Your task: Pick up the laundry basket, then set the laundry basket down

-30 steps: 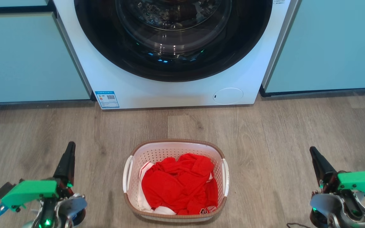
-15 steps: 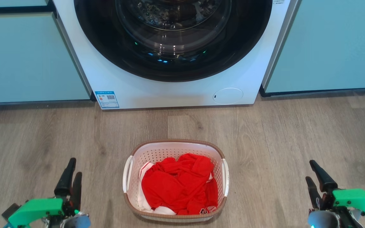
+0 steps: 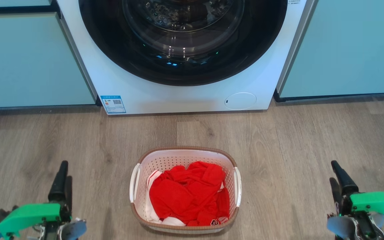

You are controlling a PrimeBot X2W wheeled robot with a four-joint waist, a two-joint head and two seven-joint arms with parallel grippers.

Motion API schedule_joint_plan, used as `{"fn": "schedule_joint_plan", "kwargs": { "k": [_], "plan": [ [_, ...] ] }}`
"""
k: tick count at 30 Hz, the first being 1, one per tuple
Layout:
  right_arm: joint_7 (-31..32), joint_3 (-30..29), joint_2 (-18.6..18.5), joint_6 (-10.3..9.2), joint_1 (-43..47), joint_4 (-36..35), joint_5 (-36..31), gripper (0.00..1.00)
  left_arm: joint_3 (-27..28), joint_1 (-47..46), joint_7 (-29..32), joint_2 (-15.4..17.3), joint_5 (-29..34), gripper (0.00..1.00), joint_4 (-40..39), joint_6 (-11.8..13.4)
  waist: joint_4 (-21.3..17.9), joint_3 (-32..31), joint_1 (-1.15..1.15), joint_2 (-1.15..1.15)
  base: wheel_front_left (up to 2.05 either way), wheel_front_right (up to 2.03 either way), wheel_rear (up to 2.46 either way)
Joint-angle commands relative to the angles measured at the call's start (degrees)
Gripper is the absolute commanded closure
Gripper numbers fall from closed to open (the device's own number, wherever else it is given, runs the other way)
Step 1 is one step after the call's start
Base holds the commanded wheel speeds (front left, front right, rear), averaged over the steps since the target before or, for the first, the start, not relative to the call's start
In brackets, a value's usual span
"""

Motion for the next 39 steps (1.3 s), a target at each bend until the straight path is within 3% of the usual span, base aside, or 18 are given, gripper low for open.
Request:
{"fn": "schedule_joint_plan", "kwargs": {
  "k": [1, 12, 30, 39],
  "plan": [
    [-1.07, -0.28, -0.38, 0.09, -3.28, -2.58, -1.95, 0.00, 1.28, -3.67, -0.64, 0.67, 2.01, 0.00, -2.71, 0.37, 0.05, -0.01, 0.00, 0.00, 0.00, 0.00, 0.00],
    [-2.75, 1.04, -0.44, 0.13, -5.05, -6.25, -12.89, 0.00, 0.35, -4.25, -2.32, 0.71, 10.68, 0.00, -8.11, 4.21, 0.45, 0.30, 0.00, 0.00, 0.00, 0.00, 0.00],
    [-5.77, 4.01, -0.64, 0.19, -7.94, -13.25, -33.38, 0.00, -7.53, -5.33, -5.34, 0.79, 31.65, 0.00, -15.26, 11.63, 1.94, 0.65, 0.00, 0.00, 0.00, 0.00, 0.00],
    [-7.29, 7.52, -1.67, 0.21, -8.06, -14.48, -43.50, 0.00, -14.26, -6.10, -6.86, 3.72, 40.95, 0.00, -14.14, 18.15, 2.07, 0.55, 0.00, 0.00, 0.00, 0.00, 0.00]
  ]
}}
